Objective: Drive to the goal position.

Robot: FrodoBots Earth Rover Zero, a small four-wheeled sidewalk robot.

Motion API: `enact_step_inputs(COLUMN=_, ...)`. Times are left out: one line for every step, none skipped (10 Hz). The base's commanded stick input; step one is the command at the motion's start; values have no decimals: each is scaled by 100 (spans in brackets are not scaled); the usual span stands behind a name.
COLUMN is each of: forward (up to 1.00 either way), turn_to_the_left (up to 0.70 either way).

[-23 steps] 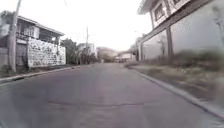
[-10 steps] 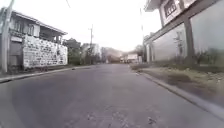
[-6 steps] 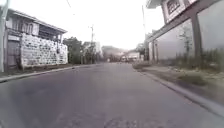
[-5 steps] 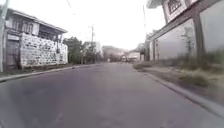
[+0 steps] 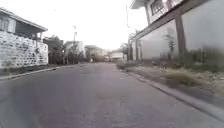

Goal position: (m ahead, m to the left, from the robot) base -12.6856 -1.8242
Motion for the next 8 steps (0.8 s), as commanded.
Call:
enact_step_inputs(forward=0, turn_to_the_left=-100)
enact_step_inputs(forward=0, turn_to_the_left=-100)
enact_step_inputs(forward=0, turn_to_the_left=-100)
enact_step_inputs(forward=0, turn_to_the_left=-100)
enact_step_inputs(forward=0, turn_to_the_left=-100)
enact_step_inputs(forward=0, turn_to_the_left=-100)
enact_step_inputs(forward=0, turn_to_the_left=-100)
enact_step_inputs(forward=0, turn_to_the_left=-100)
